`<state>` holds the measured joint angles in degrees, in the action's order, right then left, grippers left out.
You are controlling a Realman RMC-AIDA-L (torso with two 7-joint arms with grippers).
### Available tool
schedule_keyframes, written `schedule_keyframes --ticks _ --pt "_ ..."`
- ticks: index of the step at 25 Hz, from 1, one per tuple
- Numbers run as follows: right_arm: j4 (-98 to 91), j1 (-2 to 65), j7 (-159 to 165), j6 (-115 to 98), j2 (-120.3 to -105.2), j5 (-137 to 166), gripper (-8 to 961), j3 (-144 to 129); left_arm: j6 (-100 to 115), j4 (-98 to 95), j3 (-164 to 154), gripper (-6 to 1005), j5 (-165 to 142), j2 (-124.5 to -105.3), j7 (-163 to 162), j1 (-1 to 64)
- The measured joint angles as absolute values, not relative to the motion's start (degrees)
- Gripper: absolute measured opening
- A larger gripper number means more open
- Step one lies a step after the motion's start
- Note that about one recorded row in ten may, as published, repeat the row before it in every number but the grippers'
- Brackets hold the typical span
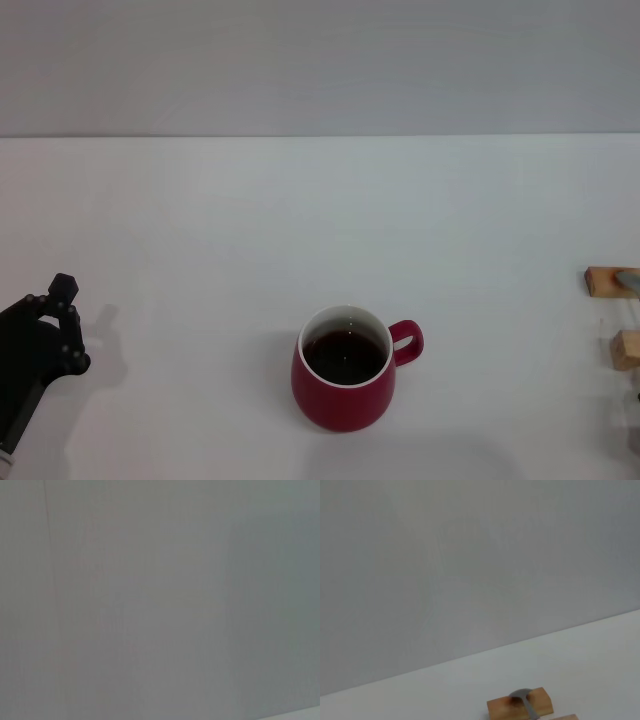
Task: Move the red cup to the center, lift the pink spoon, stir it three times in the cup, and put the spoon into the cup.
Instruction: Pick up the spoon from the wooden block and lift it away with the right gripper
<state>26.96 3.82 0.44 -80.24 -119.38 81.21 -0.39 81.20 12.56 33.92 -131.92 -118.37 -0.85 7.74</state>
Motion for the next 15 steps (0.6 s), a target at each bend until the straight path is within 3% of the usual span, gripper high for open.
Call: schedule_keyframes --ticks 15 --pt "26.7 3.8 0.4 -80.3 -119.37 81.2 429 0.0 81.2 12.6 33.8 -1 -131.9 -118.39 -1.0 7.3"
